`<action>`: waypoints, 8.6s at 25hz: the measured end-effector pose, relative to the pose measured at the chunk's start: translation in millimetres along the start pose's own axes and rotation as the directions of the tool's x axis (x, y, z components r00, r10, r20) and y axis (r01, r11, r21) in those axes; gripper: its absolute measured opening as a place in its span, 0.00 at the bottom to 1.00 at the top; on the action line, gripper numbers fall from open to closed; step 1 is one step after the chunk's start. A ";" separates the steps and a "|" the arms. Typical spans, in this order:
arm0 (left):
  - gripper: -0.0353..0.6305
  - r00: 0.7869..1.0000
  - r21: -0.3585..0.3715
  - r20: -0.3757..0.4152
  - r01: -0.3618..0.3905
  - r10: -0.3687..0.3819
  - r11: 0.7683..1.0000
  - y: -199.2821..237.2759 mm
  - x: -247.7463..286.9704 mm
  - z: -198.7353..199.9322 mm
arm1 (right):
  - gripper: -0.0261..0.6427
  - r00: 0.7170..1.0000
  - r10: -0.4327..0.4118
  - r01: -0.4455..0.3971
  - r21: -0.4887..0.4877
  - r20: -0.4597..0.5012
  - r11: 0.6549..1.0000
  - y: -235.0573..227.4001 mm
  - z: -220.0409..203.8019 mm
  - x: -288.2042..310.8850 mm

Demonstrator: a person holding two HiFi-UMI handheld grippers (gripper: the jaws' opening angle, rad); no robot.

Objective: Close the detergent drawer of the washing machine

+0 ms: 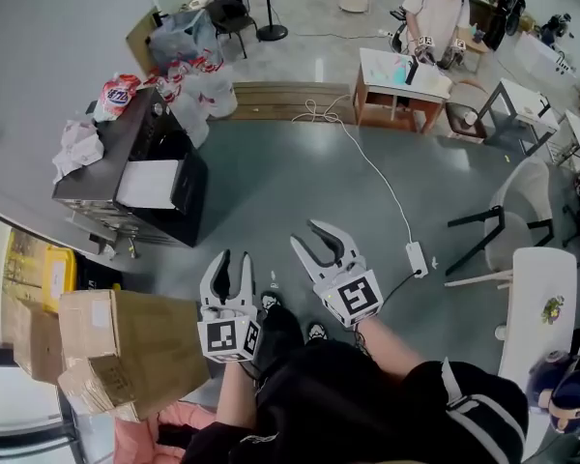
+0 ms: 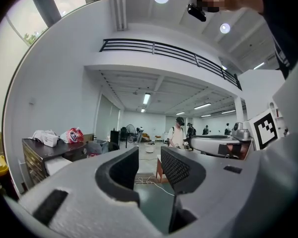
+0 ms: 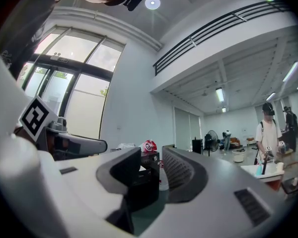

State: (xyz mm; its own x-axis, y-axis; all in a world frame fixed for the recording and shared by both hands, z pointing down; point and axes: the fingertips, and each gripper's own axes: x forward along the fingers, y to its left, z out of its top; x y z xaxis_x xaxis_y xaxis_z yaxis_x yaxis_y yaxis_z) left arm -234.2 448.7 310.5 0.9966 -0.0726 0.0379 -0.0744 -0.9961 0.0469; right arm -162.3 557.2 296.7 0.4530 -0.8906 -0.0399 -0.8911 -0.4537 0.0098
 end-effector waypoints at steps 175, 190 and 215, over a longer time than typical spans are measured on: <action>0.33 0.395 -0.323 -0.460 -0.909 0.795 0.264 419.7 159.5 -252.8 | 0.27 0.205 0.859 -0.929 0.181 -0.469 0.321 69.7 -302.8 577.6; 0.32 0.374 -0.307 -0.479 -0.919 0.794 0.248 435.9 159.2 -250.6 | 0.27 0.189 0.861 -0.928 0.200 -0.472 0.313 78.9 -302.1 591.7; 0.32 0.307 -0.266 -0.525 -0.945 0.794 0.190 465.6 154.1 -247.5 | 0.26 0.130 0.898 -0.940 0.235 -0.421 0.246 106.1 -294.8 617.4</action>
State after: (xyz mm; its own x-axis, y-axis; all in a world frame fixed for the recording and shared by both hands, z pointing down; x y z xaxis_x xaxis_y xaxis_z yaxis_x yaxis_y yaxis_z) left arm -123.8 -14.0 585.2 0.2292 -0.7869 0.5730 -0.9652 -0.1076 0.2384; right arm 30.7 -50.0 567.7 -0.7299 -0.5358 0.4245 -0.6517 0.7329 -0.1953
